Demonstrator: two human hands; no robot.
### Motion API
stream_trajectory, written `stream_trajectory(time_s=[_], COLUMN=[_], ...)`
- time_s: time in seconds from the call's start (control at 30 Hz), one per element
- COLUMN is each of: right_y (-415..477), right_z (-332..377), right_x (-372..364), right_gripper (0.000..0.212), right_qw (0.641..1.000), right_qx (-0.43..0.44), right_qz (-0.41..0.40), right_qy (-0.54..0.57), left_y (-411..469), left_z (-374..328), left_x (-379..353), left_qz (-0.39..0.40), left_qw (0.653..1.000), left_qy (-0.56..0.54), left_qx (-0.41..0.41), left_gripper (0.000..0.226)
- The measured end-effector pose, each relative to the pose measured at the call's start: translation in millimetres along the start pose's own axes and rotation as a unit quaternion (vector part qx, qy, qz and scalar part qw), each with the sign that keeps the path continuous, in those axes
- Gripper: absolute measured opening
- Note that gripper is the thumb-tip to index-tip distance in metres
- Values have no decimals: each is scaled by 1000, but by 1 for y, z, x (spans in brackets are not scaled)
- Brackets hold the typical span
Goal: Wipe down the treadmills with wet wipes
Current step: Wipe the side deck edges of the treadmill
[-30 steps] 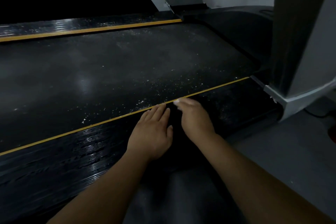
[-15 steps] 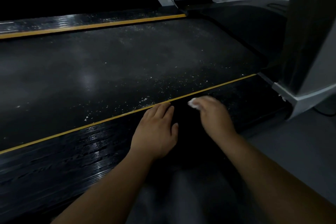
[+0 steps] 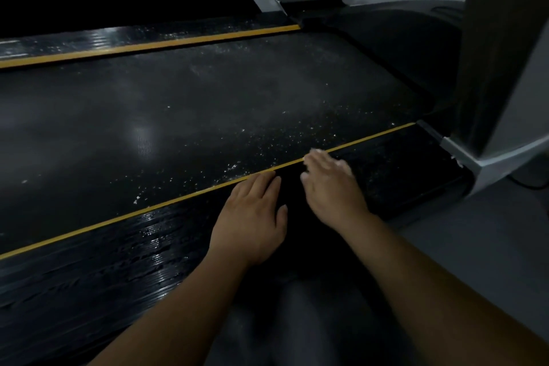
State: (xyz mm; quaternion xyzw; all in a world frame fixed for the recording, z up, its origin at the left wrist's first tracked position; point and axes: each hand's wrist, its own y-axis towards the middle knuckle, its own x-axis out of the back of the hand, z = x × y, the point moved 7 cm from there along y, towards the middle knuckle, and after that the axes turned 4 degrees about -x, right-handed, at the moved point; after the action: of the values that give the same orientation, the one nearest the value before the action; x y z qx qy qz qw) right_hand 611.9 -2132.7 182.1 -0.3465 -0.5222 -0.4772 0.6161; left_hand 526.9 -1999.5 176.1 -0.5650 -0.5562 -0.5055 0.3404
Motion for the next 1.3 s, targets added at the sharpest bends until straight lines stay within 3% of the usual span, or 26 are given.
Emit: stream_trajectory(time_s=[0.13, 0.23, 0.3, 0.43, 0.5, 0.63, 0.8, 0.97, 1.03, 1.1, 1.17, 1.3], right_y=[-63, -54, -42, -95, -109, -78, -112, -81, -88, -107, -109, -77], right_z=[21, -40, -44, 15, -5, -58, -19, -90, -65, -51, -79, -129], right_x=[-3, 6, 11, -8, -5, 16, -3, 24, 18, 7, 9, 31], right_gripper=[59, 62, 63, 60, 59, 69, 59, 67, 62, 57, 57, 61], right_qw=[994, 999, 996, 995, 993, 995, 995, 990, 991, 994, 992, 980], right_qx=[107, 7, -59, 85, 107, -52, 77, -87, -57, 45, 76, -115], right_qz=[10, -41, -52, -42, -44, -82, -68, -114, -124, -100, -100, -161], right_qy=[9, -22, -28, -14, -32, 0, -12, 10, 12, 3, -25, 21], left_y=[1, 2, 3, -2, -2, -1, 6, 17, 22, 27, 29, 31], left_z=[1, 1, -3, -10, -12, -17, -22, -49, -60, -66, -66, -68], left_x=[-1, -1, -1, -2, -4, -4, -8, -13, -16, -18, -20, -18], left_qz=[-3, 16, 34, 55, 63, 76, 82, 88, 90, 85, 81, 76], left_qw=[1000, 1000, 999, 996, 995, 994, 993, 988, 986, 985, 986, 986], left_qy=[-13, -3, 2, -4, 2, 20, 14, -6, -12, -18, -18, -15], left_qx=[-1, 1, -17, -64, -76, -75, -89, -125, -138, -146, -148, -144], left_gripper=[66, 71, 74, 73, 72, 77, 77, 78, 78, 77, 75, 73])
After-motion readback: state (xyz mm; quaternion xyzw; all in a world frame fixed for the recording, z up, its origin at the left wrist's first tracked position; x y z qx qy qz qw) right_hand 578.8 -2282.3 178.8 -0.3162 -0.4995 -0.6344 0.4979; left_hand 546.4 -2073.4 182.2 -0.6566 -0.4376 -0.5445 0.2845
